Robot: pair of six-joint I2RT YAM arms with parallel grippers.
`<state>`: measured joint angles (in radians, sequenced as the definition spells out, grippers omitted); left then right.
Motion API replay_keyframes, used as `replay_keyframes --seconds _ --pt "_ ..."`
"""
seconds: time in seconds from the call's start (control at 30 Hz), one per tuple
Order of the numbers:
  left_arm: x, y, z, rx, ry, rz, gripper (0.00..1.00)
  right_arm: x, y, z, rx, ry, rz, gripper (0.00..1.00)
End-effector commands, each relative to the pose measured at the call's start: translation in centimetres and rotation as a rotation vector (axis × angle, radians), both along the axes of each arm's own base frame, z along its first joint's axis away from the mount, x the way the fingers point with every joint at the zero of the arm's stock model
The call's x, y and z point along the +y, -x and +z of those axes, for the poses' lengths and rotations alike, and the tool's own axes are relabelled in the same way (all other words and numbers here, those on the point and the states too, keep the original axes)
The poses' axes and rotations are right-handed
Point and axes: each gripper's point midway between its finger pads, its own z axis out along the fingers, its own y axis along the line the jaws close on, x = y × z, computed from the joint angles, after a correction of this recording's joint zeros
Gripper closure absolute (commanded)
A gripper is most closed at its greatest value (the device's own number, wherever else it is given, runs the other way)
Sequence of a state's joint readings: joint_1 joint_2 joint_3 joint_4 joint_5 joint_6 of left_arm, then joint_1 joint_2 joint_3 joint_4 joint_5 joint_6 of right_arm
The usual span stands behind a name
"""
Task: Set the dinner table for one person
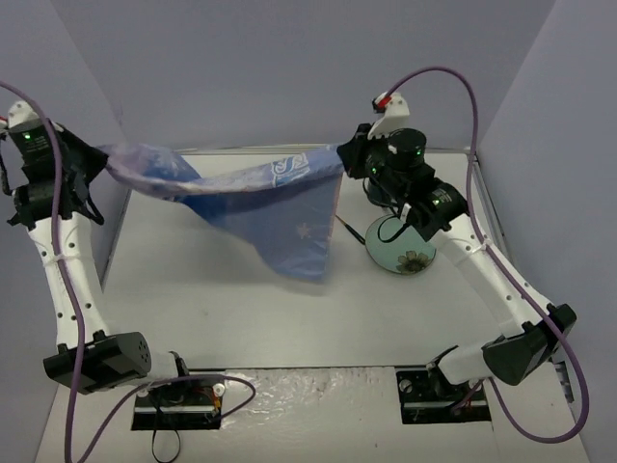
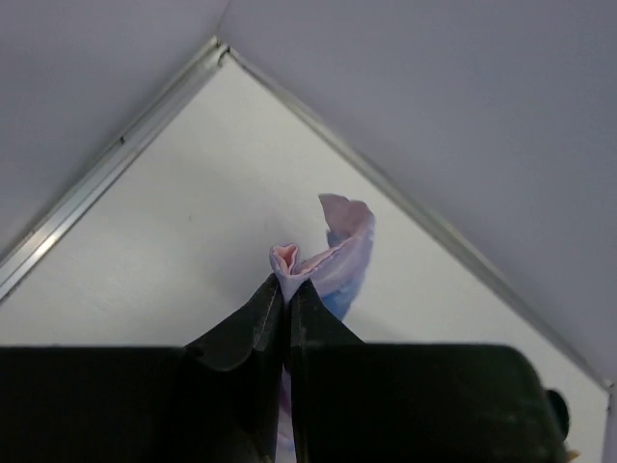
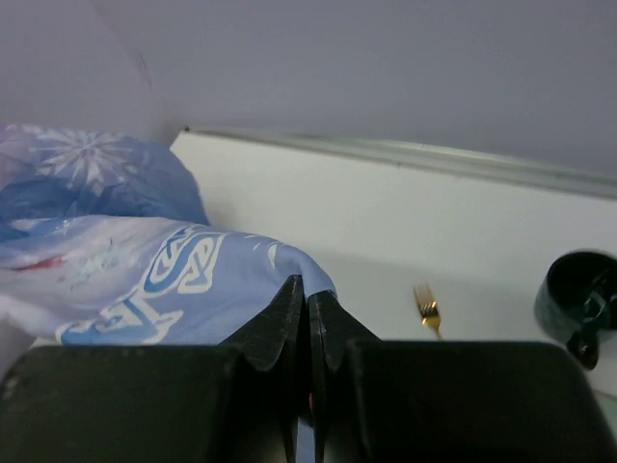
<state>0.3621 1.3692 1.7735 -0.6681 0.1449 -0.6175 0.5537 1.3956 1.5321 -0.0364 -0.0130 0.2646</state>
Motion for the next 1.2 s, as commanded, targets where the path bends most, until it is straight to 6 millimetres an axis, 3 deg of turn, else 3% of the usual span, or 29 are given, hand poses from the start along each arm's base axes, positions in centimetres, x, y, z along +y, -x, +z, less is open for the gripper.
replay_keyframes --seconds 0.0,0.17,0.37,0.53,0.67,0.77,0.97,1.03,1.1,1.17 --pt "3.4 -1.1 4.2 -0.159 0.087 0.056 1.0 -2.7 -2.2 6.9 -0.191 0.01 -0.092 1.0" --pt "4.7 -0.2 6.3 -0.23 0.127 0.061 1.0 -2.3 -2.3 8.0 -0.202 -0.023 -0.044 1.0" --pt "3.4 1.7 6.7 -0.23 0.118 0.026 1.0 -2.5 -0.2 7.2 -0.174 -0.055 -0.009 1.0" --pt "2.6 3.0 7.6 -0.225 0.088 0.017 1.0 -2.8 1.1 7.8 -0.16 -0.106 0.01 1.0" --pt "2.8 2.9 7.8 -0.223 0.079 0.016 1.0 -2.3 1.5 7.8 -0.119 -0.131 0.047 1.0" --pt "2.9 1.9 7.2 -0.215 0.093 -0.008 1.0 -1.8 0.3 6.6 -0.086 -0.122 0.051 1.0" --pt "3.7 -1.4 4.4 -0.164 0.162 -0.058 1.0 0.0 -3.9 2.9 0.003 -0.099 0.08 1.0" --pt "3.9 -2.7 4.1 -0.167 0.174 -0.081 1.0 0.9 -4.9 3.5 -0.009 -0.106 0.112 1.0" --pt "4.1 -4.4 3.7 -0.163 0.194 -0.113 1.0 2.1 -6.7 2.4 0.008 -0.098 0.133 1.0" --pt "4.0 -5.6 4.3 -0.192 0.211 -0.156 1.0 2.6 -7.6 2.9 -0.009 -0.096 0.145 1.0"
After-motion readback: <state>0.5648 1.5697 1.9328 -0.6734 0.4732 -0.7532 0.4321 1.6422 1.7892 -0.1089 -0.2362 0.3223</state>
